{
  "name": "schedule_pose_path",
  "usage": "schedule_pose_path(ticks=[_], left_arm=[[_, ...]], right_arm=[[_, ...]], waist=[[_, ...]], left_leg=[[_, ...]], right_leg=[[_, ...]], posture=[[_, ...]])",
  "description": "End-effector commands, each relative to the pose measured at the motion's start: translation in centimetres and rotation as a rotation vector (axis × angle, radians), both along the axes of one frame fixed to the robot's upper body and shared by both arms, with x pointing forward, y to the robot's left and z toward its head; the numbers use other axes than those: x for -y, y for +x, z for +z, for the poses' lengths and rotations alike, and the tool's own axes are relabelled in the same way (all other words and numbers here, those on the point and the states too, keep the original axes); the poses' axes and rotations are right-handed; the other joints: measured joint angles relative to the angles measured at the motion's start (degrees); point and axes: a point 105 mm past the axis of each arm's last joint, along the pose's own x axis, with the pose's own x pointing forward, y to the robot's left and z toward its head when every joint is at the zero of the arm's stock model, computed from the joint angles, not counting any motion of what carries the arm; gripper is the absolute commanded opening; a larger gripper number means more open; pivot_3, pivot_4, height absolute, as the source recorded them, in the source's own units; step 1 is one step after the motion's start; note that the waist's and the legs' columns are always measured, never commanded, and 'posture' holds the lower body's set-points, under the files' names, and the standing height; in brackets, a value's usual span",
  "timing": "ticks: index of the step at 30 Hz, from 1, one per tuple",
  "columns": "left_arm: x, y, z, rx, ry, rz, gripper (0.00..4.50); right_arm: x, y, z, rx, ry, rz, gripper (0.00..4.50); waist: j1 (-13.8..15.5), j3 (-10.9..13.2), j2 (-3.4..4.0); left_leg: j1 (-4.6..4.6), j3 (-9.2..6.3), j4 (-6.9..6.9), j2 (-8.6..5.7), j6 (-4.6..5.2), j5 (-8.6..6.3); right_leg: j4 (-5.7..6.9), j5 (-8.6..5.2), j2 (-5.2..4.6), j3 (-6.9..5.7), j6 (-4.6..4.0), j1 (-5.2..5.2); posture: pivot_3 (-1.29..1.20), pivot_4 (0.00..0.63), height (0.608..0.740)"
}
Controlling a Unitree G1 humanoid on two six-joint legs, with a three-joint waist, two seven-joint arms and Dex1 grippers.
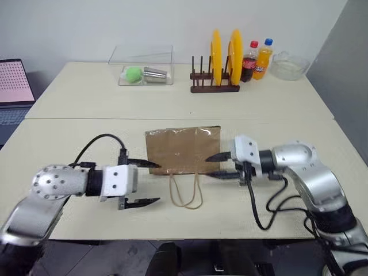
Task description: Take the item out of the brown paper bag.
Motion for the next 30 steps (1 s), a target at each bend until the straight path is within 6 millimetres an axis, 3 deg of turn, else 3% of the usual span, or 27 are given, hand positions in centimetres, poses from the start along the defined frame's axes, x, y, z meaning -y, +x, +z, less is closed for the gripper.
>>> schedule_pose_path(ticks=[1, 5, 17, 26, 30], left_arm=[[1.3, 0.9, -0.2, 0.083, 0.057, -0.115, 4.50], [3.0, 2.3, -0.9, 0.175, 0.096, -0.219, 4.50], [4.0, 3.9, -2.8, 0.240, 0.171, -0.363, 4.50], [5.6, 3.4, -4.7, 0.234, 0.175, -0.439, 4.50], [5.6, 2.9, -5.4, 0.207, 0.187, -0.464, 3.62]], right_arm=[[0.8, -1.3, 0.6, 0.026, 0.023, -0.069, 3.02], [1.0, -2.5, -0.5, 0.008, 0.014, -0.129, 4.48], [2.0, -3.7, -0.6, -0.034, 0.025, -0.218, 4.48], [2.1, -4.3, -0.3, -0.053, 0.038, -0.218, 4.48], [2.0, -4.3, -0.1, -0.052, 0.039, -0.220, 4.50]], waist=[[0.0, 0.0, -0.01], [-0.2, 0.0, -0.02], [-0.1, 0.0, -0.04], [-0.1, 0.0, -0.05], [-0.1, 0.0, -0.06]], left_leg=[[0.01, 0.01, 0.01, -0.02, 0.00, 0.00], [0.00, 0.08, 0.02, 0.01, 0.01, 0.00], [-0.03, 0.04, 0.05, -0.01, 0.01, 0.00], [-0.03, 0.01, 0.05, -0.01, 0.01, 0.00], [-0.04, 0.01, 0.05, -0.01, 0.01, 0.00]], right_leg=[[0.01, 0.00, -0.01, 0.00, 0.02, 0.02], [0.05, 0.01, 0.03, 0.06, 0.07, -0.02], [0.00, 0.01, 0.04, 0.03, 0.10, 0.01], [-0.01, 0.02, 0.04, 0.00, 0.12, 0.03], [-0.01, 0.02, 0.05, 0.00, 0.12, 0.03]], posture=[[0.00, 0.150, 0.740], [0.00, 0.150, 0.740], [0.00, 0.150, 0.740], [0.00, 0.150, 0.740], [0.00, 0.150, 0.740]])
